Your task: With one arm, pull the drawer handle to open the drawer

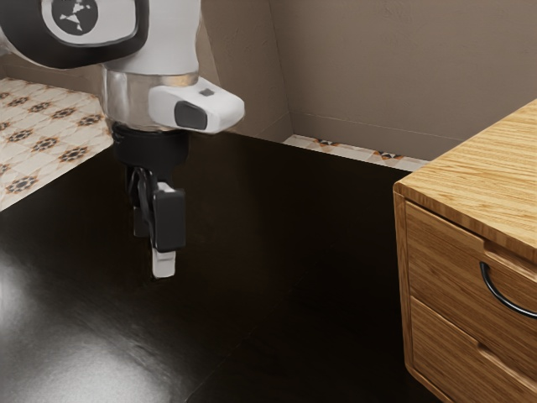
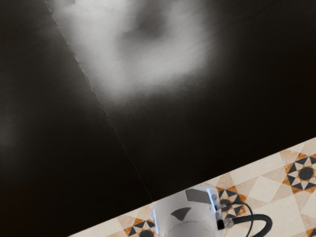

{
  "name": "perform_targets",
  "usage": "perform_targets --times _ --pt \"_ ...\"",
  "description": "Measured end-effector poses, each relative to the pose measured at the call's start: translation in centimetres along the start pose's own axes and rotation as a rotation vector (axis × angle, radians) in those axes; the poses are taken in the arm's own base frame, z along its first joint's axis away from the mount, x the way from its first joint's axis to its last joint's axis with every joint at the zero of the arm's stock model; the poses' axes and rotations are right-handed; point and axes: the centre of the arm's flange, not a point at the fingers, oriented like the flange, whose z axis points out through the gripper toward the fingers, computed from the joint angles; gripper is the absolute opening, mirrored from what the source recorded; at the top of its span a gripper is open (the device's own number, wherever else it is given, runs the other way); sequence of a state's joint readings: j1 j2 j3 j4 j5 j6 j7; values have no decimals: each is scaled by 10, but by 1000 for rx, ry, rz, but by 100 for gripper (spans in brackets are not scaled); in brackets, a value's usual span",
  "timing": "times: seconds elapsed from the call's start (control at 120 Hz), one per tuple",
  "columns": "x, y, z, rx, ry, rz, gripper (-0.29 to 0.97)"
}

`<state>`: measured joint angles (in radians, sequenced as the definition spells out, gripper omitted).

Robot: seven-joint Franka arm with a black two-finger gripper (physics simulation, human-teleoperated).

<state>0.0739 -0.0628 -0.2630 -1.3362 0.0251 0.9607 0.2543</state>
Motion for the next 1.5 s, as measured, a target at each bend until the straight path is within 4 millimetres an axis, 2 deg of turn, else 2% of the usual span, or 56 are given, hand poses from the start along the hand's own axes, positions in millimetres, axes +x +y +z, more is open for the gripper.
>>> perform_targets --times 0.125,0.175,0.225,0.258,0.283,0.333,0.383,0.417,0.442,0.483,0.558,0.592,0.683,0.783,0.833,0.917,1.067,1.225,1.5 --pt "2 -46 -9 17 137 -13 68" --pt "2 -49 -15 20 181 12 68" --pt "0 -38 -23 27 227 50 68" --pt "3 -18 -28 38 248 100 68" --pt "7 7 -31 52 260 159 68" --pt "-1 87 -43 90 297 336 68" --pt "-27 166 -50 129 327 506 68" --pt "-43 206 -50 150 332 592 68" --pt "-51 226 -48 162 330 637 68" --pt "-56 238 -46 166 322 667 68" --pt "-54 231 -44 162 309 676 68" --pt "-51 235 -42 171 299 701 68" --pt "-57 271 -33 206 274 836 68" --pt "-42 306 -19 266 254 975 68" --pt "-33 307 -19 309 263 1014 68" --pt "-7 298 -9 407 273 1053 66" --pt "39 295 -3 564 336 1166 47" --pt "81 272 -11 553 431 1240 37" --pt "123 254 -17 534 555 1336 31"
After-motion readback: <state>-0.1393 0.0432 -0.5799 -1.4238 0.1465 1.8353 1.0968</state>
